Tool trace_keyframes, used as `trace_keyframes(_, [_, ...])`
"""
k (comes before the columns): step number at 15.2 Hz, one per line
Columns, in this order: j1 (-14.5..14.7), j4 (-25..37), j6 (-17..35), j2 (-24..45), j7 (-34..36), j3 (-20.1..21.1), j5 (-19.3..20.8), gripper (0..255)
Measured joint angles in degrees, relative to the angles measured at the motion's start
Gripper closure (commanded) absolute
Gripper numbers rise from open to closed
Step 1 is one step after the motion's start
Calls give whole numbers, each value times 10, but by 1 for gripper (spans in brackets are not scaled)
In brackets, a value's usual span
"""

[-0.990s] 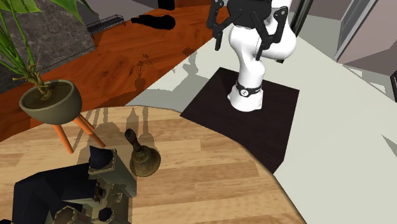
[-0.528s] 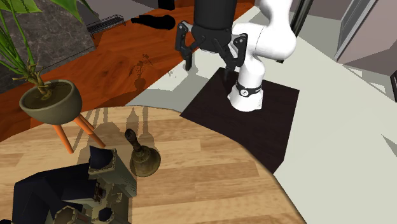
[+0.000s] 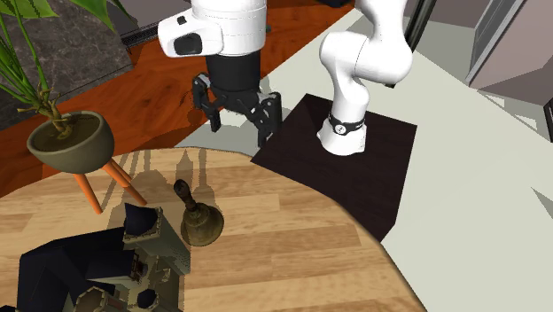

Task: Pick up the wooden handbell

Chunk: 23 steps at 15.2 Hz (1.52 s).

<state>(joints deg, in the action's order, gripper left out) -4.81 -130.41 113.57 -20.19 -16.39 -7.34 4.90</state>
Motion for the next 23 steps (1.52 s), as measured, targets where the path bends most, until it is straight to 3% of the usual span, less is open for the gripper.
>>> trace_keyframes(11, [-29,132,81,226,-92,-57,-34,0])
trace_keyframes(20, [-33,119,135,271,-102,-58,-45,0])
trace_keyframes(21, [-33,119,137,273,-102,-58,-46,255])
trace_keyframes(23, [-33,120,138,274,-102,-58,-46,255])
